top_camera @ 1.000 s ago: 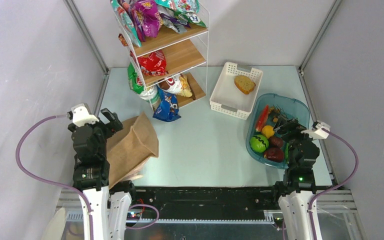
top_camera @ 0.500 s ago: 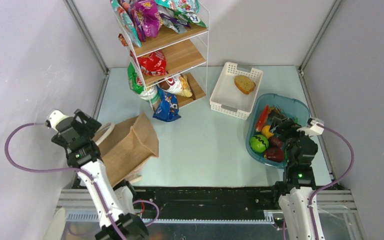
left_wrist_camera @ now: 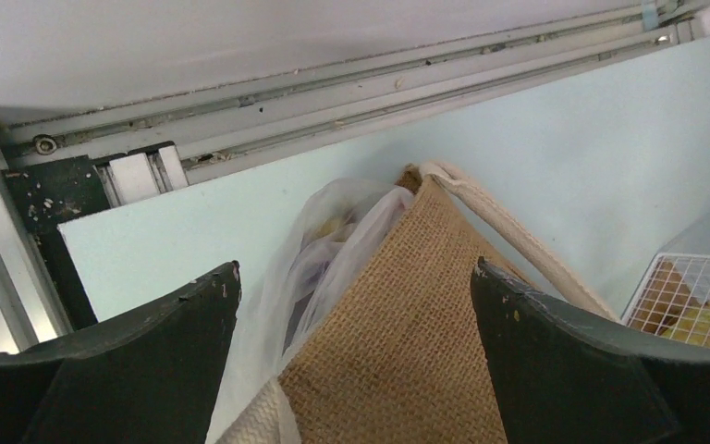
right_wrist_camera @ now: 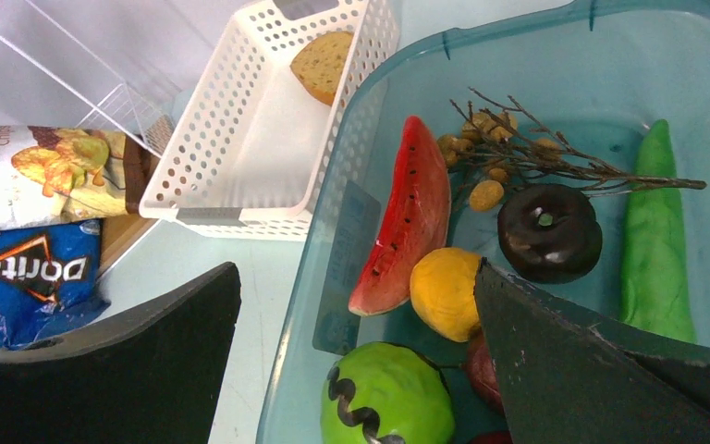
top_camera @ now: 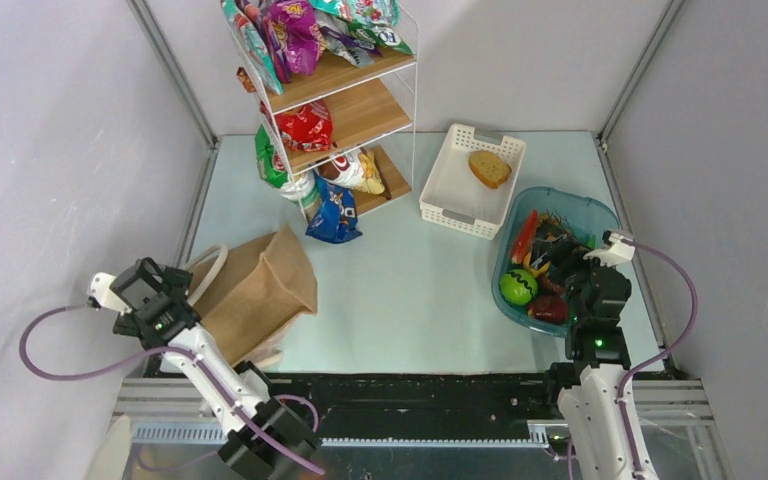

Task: Untie the knot of the grocery bags and take out the mixed food

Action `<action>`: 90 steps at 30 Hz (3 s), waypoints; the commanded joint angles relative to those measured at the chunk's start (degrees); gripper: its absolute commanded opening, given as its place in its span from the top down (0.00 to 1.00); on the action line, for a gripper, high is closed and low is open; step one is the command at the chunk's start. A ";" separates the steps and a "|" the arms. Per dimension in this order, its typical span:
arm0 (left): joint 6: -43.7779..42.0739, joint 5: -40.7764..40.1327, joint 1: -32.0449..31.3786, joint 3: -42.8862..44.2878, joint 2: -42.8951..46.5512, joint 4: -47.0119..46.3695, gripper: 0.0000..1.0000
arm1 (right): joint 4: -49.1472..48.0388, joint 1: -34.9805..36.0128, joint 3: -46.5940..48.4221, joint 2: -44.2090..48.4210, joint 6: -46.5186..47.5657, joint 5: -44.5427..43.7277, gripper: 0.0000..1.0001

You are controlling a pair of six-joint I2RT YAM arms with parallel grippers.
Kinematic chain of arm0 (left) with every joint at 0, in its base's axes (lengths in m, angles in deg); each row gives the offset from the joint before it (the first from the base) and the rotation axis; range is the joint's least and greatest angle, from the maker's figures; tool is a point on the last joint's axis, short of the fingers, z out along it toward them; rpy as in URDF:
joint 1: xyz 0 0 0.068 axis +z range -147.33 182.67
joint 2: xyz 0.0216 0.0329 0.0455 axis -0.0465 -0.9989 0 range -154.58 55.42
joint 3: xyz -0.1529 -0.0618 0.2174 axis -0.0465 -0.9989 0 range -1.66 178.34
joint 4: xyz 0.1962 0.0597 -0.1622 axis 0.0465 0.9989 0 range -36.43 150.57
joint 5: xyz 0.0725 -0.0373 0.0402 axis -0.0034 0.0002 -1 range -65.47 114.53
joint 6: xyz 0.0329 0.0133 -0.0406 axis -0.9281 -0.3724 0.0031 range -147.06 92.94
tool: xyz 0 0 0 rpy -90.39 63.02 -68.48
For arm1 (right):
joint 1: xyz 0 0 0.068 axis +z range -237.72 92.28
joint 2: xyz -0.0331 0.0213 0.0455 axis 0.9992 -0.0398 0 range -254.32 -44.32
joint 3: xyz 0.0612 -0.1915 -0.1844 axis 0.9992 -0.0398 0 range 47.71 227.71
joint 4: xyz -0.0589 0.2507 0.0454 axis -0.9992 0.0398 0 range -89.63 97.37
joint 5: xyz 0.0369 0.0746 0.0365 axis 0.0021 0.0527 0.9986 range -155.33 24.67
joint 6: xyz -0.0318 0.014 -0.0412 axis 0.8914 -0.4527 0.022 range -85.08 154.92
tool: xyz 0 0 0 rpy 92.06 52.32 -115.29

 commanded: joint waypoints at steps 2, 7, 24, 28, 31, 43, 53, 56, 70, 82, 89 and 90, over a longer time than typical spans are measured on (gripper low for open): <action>6.79 2.89 2.91 -4.99 3.59 -0.75 0.02 | -0.41 -0.21 1.69 1.77 0.62 1.85 0.00; 9.10 11.31 4.28 -8.23 -0.04 -1.33 0.02 | -0.02 -0.21 1.71 3.38 0.62 1.46 0.00; 8.74 30.69 3.63 -11.87 -2.86 -6.34 0.40 | 0.02 -0.21 1.69 5.65 0.27 1.57 0.00; 8.40 32.85 3.58 -11.85 -2.32 -6.82 0.70 | 0.03 -0.21 1.70 5.64 0.07 1.48 0.00; 8.02 34.60 3.50 -11.86 -0.91 -7.14 0.96 | 0.03 -0.21 1.70 5.83 0.04 1.24 0.00; 4.29 34.46 -10.89 -8.36 11.26 -7.11 1.00 | 3.89 -0.21 2.91 7.19 -0.43 1.66 0.00; 0.31 34.34 -26.11 -4.59 21.73 -5.72 1.00 | 5.74 -0.21 5.09 6.93 -0.66 5.36 0.00; -2.06 33.19 -32.59 -3.12 24.12 -5.52 1.00 | 6.49 -0.21 6.35 6.52 -0.67 6.96 0.00; -6.71 22.76 -56.21 1.22 19.44 -6.80 1.00 | 15.14 4.63 11.31 2.59 -4.50 16.07 0.00; -3.71 -3.09 -91.21 9.49 -4.04 -10.05 1.00 | 18.40 29.96 18.08 -0.20 -8.98 4.09 0.00; -4.67 -6.67 -100.30 17.31 -16.42 -11.22 0.93 | 18.72 48.28 22.65 -3.36 -10.66 -8.93 0.00; -4.90 -6.31 -100.41 17.67 -16.62 -11.18 0.83 | 19.23 49.66 23.02 -3.87 -10.31 -11.53 0.00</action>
